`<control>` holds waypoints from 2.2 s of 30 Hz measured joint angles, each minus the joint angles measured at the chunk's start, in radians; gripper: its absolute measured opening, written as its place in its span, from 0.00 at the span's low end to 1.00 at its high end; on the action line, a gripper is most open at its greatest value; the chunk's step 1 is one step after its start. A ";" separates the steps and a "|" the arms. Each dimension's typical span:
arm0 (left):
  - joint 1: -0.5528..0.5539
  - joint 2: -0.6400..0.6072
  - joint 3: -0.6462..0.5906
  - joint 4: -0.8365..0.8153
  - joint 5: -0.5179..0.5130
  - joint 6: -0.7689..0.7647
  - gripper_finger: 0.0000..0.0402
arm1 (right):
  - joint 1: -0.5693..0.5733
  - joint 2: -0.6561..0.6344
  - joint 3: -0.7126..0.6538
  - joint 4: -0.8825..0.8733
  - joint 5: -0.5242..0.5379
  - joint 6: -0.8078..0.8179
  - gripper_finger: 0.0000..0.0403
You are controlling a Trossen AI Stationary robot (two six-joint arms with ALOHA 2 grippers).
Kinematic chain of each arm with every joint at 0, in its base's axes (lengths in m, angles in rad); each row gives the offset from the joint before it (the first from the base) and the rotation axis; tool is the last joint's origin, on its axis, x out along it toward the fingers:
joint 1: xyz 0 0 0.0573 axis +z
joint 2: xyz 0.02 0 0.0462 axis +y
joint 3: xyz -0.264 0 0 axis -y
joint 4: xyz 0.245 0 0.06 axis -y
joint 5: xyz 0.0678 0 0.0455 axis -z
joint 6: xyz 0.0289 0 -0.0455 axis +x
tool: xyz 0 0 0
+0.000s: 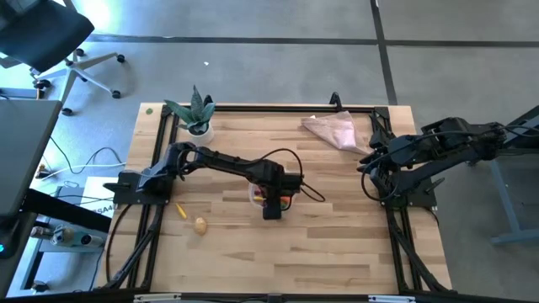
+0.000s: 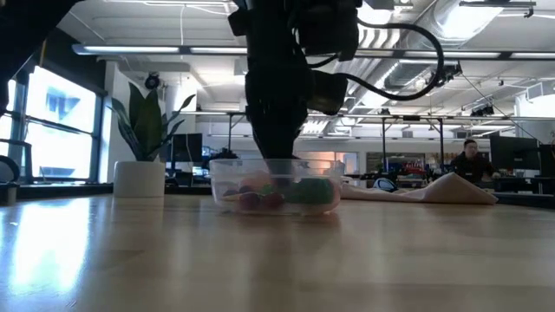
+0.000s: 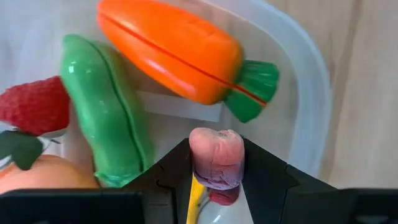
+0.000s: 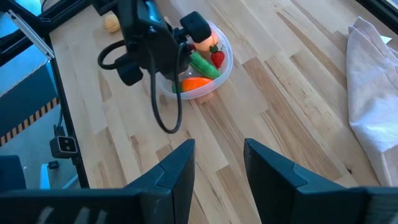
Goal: Pick and placing Produce into tupperware
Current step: Put the pink peach into the transparent bin, then put the yellow zucchini into the transparent bin
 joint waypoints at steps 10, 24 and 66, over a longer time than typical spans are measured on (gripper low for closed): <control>0.000 0.000 -0.001 0.014 -0.019 -0.027 0.28 | 0.000 0.000 0.000 0.000 0.000 0.000 0.32; 0.000 0.000 -0.001 0.007 -0.026 -0.059 0.43 | 0.000 0.000 0.000 0.000 0.000 0.000 0.32; -0.040 -0.406 -0.234 -0.371 -0.058 -0.795 0.41 | 0.000 0.000 0.000 0.005 0.000 0.000 0.32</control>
